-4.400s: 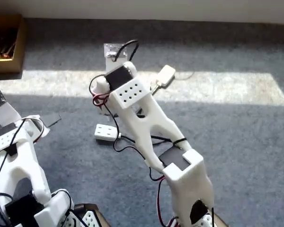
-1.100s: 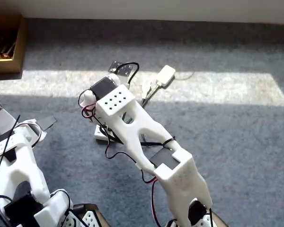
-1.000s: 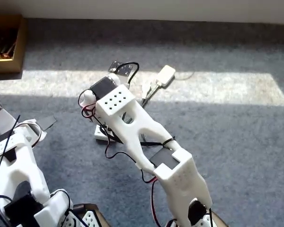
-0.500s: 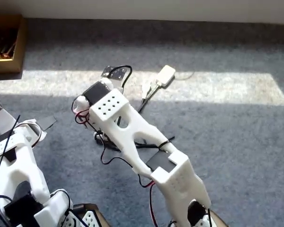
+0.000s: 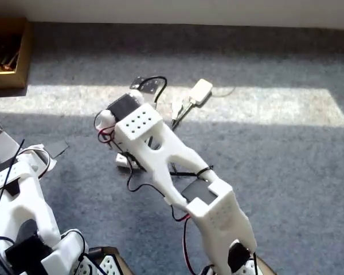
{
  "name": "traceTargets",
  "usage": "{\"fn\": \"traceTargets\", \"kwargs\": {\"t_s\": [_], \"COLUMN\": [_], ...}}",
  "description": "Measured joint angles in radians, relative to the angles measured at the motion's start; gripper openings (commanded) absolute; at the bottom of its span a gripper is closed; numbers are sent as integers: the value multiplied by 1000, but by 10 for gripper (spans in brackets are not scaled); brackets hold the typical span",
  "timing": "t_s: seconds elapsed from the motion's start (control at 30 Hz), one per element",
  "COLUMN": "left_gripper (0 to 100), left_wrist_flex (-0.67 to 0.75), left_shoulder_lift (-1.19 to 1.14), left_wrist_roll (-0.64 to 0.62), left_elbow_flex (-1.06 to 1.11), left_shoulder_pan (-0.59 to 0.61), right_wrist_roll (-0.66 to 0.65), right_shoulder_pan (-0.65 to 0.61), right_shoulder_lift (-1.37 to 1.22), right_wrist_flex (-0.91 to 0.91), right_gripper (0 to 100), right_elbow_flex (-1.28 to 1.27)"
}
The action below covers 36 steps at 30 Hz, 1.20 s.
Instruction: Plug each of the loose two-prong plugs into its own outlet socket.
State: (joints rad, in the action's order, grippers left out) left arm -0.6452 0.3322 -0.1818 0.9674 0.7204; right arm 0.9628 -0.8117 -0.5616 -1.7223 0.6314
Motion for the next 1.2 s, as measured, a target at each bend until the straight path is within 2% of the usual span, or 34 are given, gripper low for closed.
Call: {"fn": "traceTargets", "kwargs": {"t_s": [0.07, 0.3, 0.37, 0.47, 0.63, 0.73, 0.93, 1.2], "left_gripper": [443, 443, 443, 443, 443, 443, 443, 443], "left_wrist_flex": [0, 3, 3, 3, 3, 3, 3, 97], "left_shoulder_lift": [0, 2, 2, 2, 2, 2, 2, 0], "left_wrist_roll": [-2, 0, 0, 0, 0, 0, 0, 0], "left_elbow_flex": [6, 12, 12, 12, 12, 12, 15, 83], "left_shoulder_pan": [-21, -77, -78, -84, -83, -83, -83, -83], "right_wrist_roll": [-84, -710, -818, -825, -787, -778, -718, -624], "right_shoulder_pan": [68, 258, 261, 238, 126, 130, 138, 104], "right_shoulder_lift": [0, 31, 87, 233, 540, 603, 430, 121], "right_wrist_flex": [0, 0, 0, 0, 0, 0, 5, 0], "right_gripper": [5, 5, 5, 5, 5, 5, 5, 5], "right_elbow_flex": [0, -121, -140, -143, -173, -242, -273, -38]}}
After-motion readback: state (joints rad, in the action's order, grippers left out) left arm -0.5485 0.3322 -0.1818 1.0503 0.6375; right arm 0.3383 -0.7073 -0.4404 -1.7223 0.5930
